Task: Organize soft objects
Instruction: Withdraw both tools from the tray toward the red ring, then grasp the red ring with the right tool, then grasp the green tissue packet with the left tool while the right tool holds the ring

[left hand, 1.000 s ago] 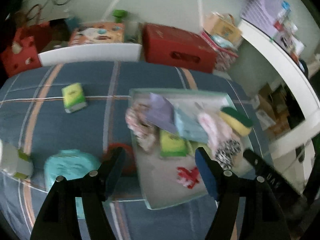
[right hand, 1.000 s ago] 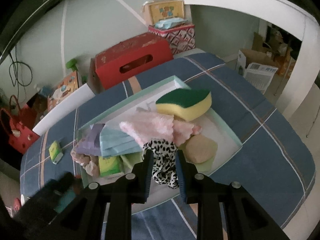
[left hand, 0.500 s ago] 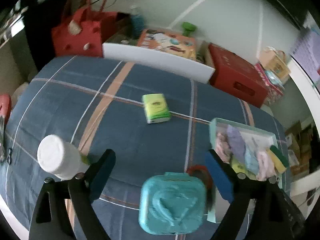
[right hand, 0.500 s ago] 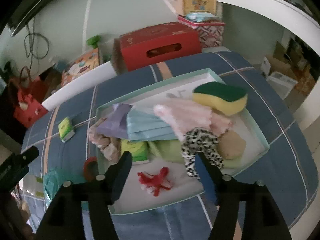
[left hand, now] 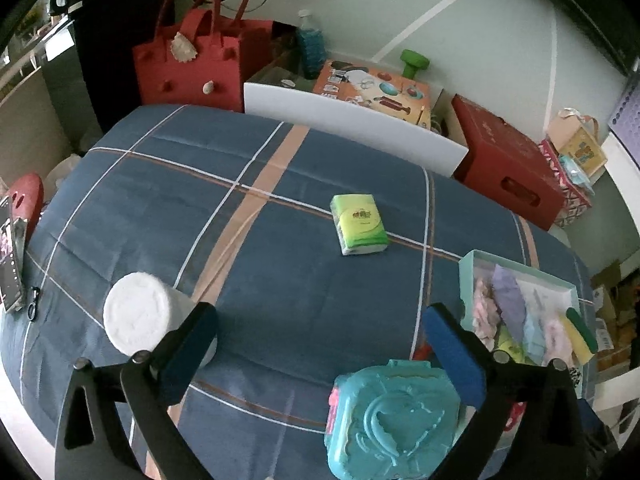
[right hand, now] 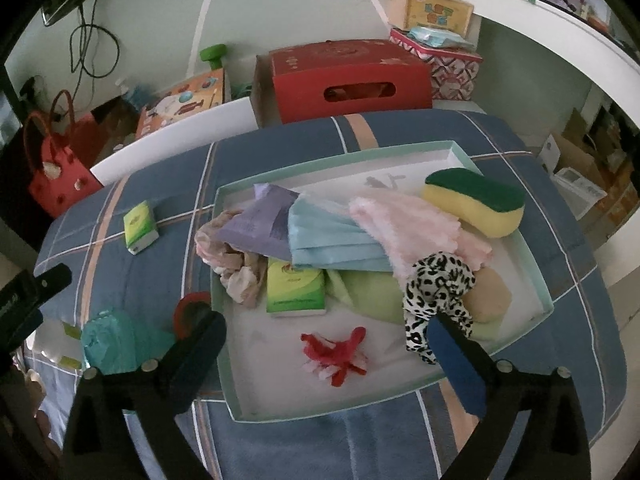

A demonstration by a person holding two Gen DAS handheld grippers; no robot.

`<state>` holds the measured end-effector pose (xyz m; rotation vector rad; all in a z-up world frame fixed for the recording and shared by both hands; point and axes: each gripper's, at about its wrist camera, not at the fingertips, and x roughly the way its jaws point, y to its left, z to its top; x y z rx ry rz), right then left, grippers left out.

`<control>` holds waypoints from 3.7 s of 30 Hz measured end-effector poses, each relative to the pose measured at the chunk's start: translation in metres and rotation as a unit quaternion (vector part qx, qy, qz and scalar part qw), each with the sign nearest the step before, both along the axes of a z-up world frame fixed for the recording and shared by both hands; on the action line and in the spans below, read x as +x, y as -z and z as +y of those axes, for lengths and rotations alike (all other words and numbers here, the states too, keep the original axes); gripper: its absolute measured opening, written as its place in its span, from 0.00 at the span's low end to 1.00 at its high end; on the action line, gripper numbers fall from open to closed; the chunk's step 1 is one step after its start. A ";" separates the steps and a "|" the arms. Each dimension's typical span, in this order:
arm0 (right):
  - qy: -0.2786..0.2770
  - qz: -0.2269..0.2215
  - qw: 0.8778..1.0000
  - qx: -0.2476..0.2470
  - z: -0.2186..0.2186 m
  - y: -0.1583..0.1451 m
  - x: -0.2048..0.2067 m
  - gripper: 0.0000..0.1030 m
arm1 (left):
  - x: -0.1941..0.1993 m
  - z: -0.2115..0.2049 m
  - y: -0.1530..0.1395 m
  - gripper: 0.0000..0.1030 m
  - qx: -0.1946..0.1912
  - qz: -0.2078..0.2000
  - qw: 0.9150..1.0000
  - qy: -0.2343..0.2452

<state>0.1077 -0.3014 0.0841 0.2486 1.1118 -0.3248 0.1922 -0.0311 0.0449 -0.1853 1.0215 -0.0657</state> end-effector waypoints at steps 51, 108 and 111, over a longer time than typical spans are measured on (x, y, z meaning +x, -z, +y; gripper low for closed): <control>-0.095 0.191 0.958 0.189 0.075 0.085 0.121 0.34 | 0.024 0.026 0.005 1.00 -0.055 0.023 0.998 0.015; -0.025 -0.070 0.994 0.077 0.066 0.011 0.089 0.10 | 0.083 0.007 0.025 1.00 -0.047 0.055 0.997 0.021; -0.024 -0.071 0.995 0.061 0.060 0.008 0.089 0.10 | 0.100 0.000 0.025 0.99 -0.050 0.067 0.996 0.032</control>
